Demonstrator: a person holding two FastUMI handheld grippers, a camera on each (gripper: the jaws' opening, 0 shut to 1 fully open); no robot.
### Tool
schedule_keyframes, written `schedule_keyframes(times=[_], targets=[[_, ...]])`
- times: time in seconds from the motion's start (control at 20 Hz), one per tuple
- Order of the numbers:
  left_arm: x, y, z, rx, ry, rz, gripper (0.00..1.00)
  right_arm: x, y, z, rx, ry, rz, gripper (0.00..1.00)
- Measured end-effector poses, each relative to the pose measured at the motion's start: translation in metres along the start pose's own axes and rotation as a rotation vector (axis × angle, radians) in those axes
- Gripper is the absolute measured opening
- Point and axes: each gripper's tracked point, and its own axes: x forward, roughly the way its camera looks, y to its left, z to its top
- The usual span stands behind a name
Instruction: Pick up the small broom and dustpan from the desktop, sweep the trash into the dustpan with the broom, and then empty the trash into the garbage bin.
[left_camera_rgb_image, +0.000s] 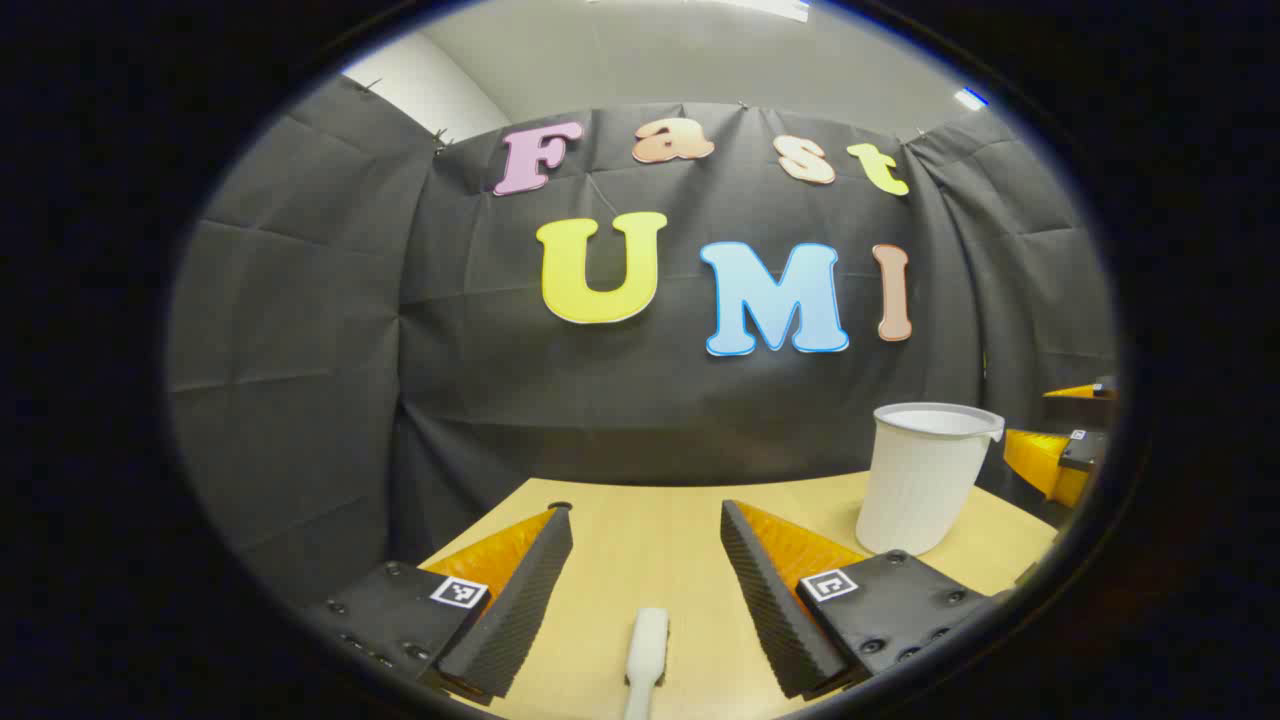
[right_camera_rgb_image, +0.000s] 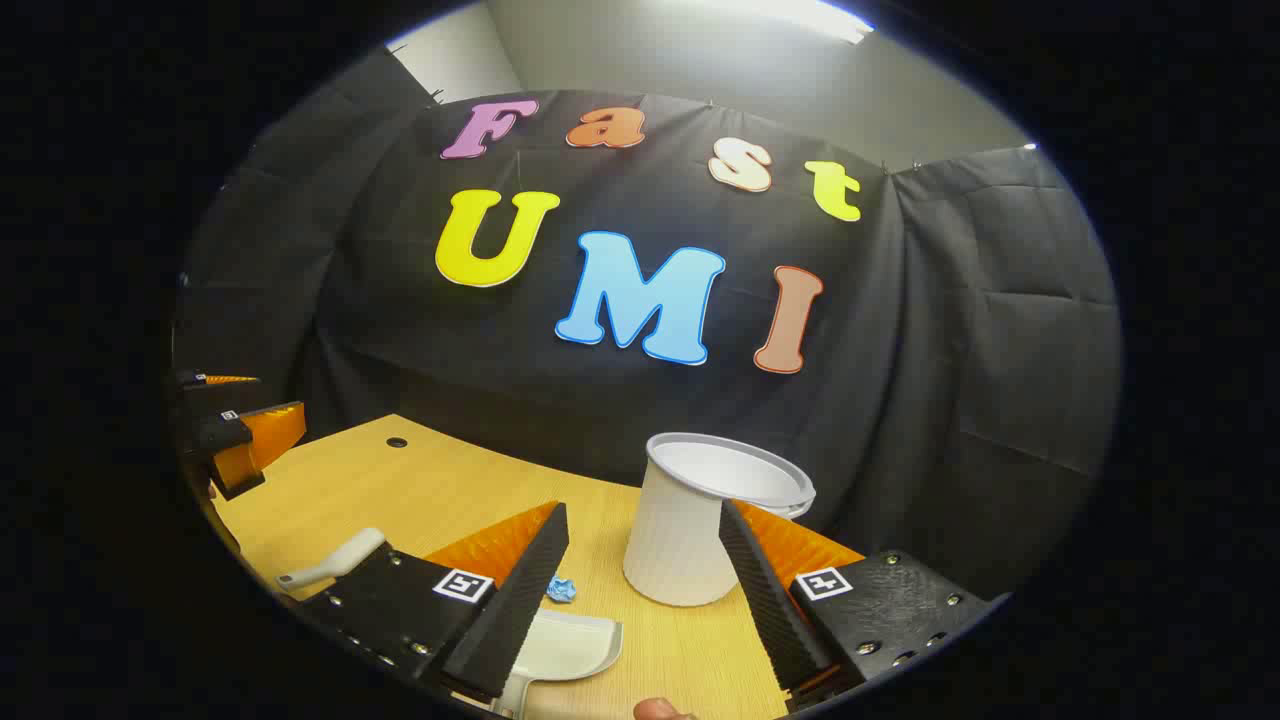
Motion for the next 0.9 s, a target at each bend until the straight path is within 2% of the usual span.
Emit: schedule_keyframes(times=[0.2, 0.45, 0.55, 0.9], targets=[[0.012, 0.001, -0.002, 0.017, 0.002, -0.006, 1.0, 0.003, 0.007, -0.013, 0.03, 0.037, 0.024, 0.94], [0.029, -0.001, -0.027, 0.039, 0.054, -0.048, 1.0, 0.006, 0.021, -0.045, 0.063, 0.16, 0.058, 0.94], [0.033, -0.004, -0.043, 0.055, 0.089, -0.069, 0.98, 0.005, 0.023, -0.054, 0.067, 0.195, 0.056, 0.94], [0.043, -0.015, -0.071, 0.073, 0.161, -0.142, 1.0, -0.002, 0.03, -0.075, 0.058, 0.282, 0.052, 0.94]])
